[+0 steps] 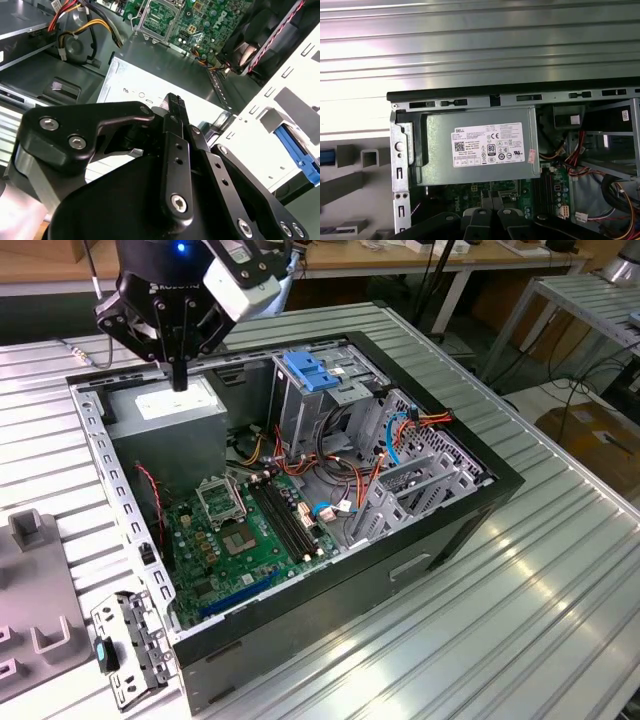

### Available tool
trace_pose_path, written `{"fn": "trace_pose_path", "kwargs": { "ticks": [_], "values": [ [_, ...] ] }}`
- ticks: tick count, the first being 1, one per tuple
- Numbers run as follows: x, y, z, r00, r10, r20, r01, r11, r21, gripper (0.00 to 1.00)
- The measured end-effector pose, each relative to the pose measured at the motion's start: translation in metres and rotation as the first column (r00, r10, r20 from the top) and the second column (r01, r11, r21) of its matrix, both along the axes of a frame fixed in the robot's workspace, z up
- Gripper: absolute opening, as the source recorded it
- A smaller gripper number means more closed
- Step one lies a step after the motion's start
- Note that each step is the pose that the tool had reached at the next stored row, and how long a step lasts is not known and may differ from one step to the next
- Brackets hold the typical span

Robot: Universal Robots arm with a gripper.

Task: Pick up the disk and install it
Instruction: 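Reach for the disk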

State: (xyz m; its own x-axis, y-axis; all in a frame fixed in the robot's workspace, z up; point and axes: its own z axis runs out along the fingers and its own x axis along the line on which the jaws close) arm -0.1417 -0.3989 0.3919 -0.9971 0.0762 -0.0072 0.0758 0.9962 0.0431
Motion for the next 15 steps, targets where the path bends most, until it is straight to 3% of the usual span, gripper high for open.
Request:
{"fn": "trace_pose_path", "kwargs": {
  "ticks": [15],
  "values": [
    [-0.0117,0.0000,-0.0007,1.0000,0.000,-0.0085,0.000,1.0000,0.0000,0.11]
  ]
}}
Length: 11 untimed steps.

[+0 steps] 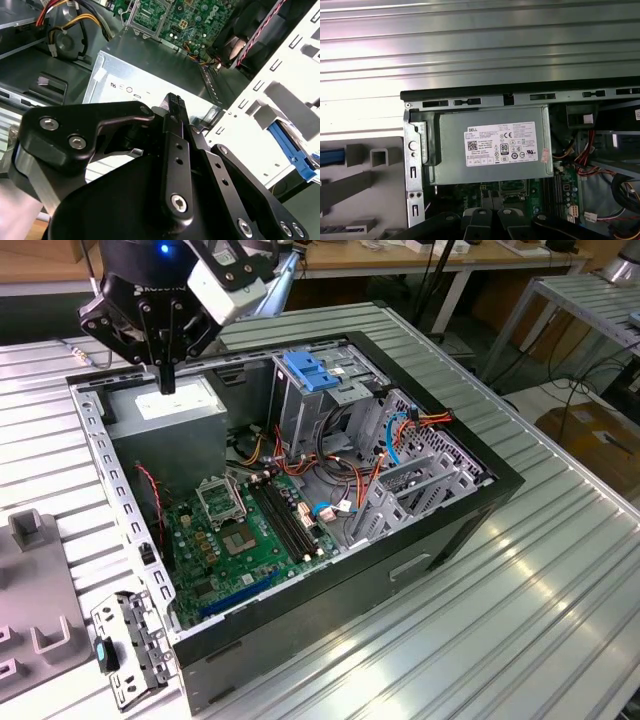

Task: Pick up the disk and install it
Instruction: 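Reach for the disk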

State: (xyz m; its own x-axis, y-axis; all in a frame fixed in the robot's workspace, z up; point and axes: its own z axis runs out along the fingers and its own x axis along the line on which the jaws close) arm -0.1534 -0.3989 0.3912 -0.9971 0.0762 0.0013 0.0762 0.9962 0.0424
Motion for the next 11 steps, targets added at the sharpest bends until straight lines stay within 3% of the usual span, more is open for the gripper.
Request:
{"fn": "trace_pose_path", "kwargs": {
  "ticks": [11],
  "values": [
    [-0.0089,0.0000,-0.0007,1.0000,0.000,-0.0070,0.000,1.0000,0.0000,0.11]
  ]
}}
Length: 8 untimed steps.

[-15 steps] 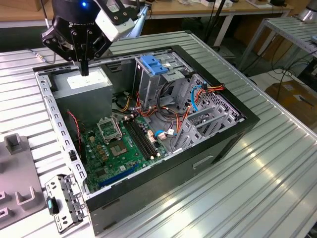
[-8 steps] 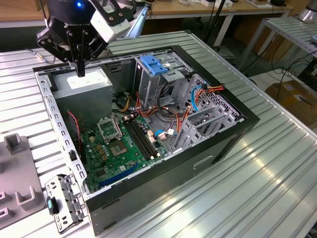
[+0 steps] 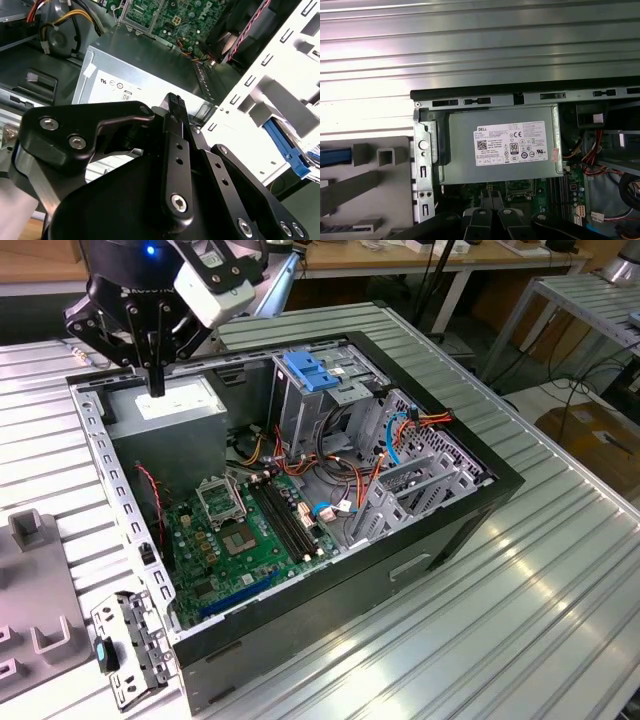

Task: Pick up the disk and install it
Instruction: 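Reach for the disk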

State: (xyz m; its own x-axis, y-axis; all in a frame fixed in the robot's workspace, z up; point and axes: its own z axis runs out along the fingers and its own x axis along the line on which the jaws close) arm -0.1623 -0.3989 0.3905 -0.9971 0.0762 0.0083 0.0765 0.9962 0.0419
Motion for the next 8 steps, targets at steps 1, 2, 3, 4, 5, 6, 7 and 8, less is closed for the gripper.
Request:
{"fn": "trace_pose_path", "kwargs": {
  "ticks": [1,2,3,4,5,6,7,8],
  "values": [
    [-0.0005,0.0000,0.0000,1.0000,0.000,-0.0007,0.000,1.0000,0.0000,0.11],
    [-0.0010,0.0000,-0.0001,1.0000,0.000,-0.0016,0.000,1.0000,0.0000,0.11],
    [-0.0015,0.0000,-0.0002,1.0000,0.000,-0.0025,0.000,1.0000,0.0000,0.11],
    [-0.0021,0.0000,-0.0003,1.0000,0.000,-0.0034,0.000,1.0000,0.0000,0.11],
    [-0.0026,0.0000,-0.0003,1.0000,0.000,-0.0042,0.000,1.0000,0.0000,0.11],
    [-0.0031,0.0000,-0.0004,1.0000,0.000,-0.0051,0.000,1.0000,0.0000,0.11],
    [-0.0039,0.0000,-0.0005,1.0000,0.000,-0.0064,0.000,1.0000,0.0000,0.11],
    [-0.0043,0.0000,-0.0005,1.0000,0.000,-0.0072,0.000,1.0000,0.0000,0.11]
  ]
}}
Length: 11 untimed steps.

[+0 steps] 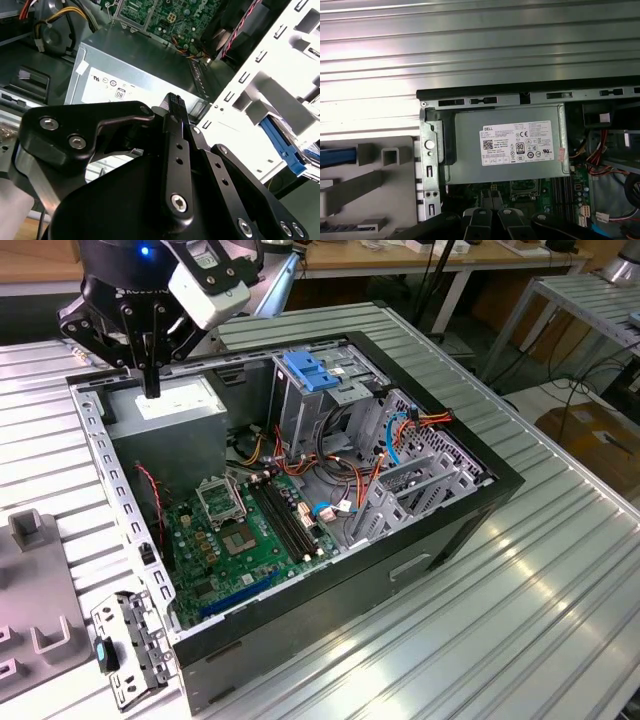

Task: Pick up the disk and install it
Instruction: 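Reach for the disk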

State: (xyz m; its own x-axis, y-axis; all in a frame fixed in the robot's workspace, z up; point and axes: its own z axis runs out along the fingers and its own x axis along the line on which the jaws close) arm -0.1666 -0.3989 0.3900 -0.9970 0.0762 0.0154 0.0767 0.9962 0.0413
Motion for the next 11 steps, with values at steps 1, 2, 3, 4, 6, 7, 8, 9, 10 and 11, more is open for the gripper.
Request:
{"fn": "trace_pose_path", "kwargs": {
  "ticks": [1,2,3,4,6,7,8,9,10,11],
  "values": [
    [-0.0011,0.0000,-0.0001,1.0000,0.000,-0.0021,0.000,1.0000,0.0000,0.11],
    [-0.0021,0.0000,-0.0003,1.0000,0.000,-0.0038,0.000,1.0000,0.0000,0.11],
    [-0.0033,0.0000,-0.0004,1.0000,0.000,-0.0058,0.000,1.0000,0.0000,0.11],
    [-0.0041,0.0000,-0.0006,1.0000,0.000,-0.0073,0.000,1.0000,0.0000,0.11],
    [-0.0051,0.0000,-0.0007,1.0000,0.000,-0.0092,0.000,1.0000,0.0000,0.11],
    [-0.0062,0.0000,-0.0009,0.9999,0.000,-0.0112,0.000,1.0000,0.0000,0.11],
    [-0.0069,0.0000,-0.0009,0.9999,0.000,-0.0124,0.000,1.0000,0.0000,0.11],
    [-0.0075,0.0000,-0.0010,0.9999,0.000,-0.0135,0.000,1.0000,0.0000,0.11],
    [-0.0082,0.0000,-0.0011,0.9999,0.000,-0.0149,0.000,1.0000,0.0000,0.11],
    [-0.0089,0.0000,-0.0013,0.9999,0.000,-0.0160,0.000,1.0000,0.0000,0.11]
  ]
}}
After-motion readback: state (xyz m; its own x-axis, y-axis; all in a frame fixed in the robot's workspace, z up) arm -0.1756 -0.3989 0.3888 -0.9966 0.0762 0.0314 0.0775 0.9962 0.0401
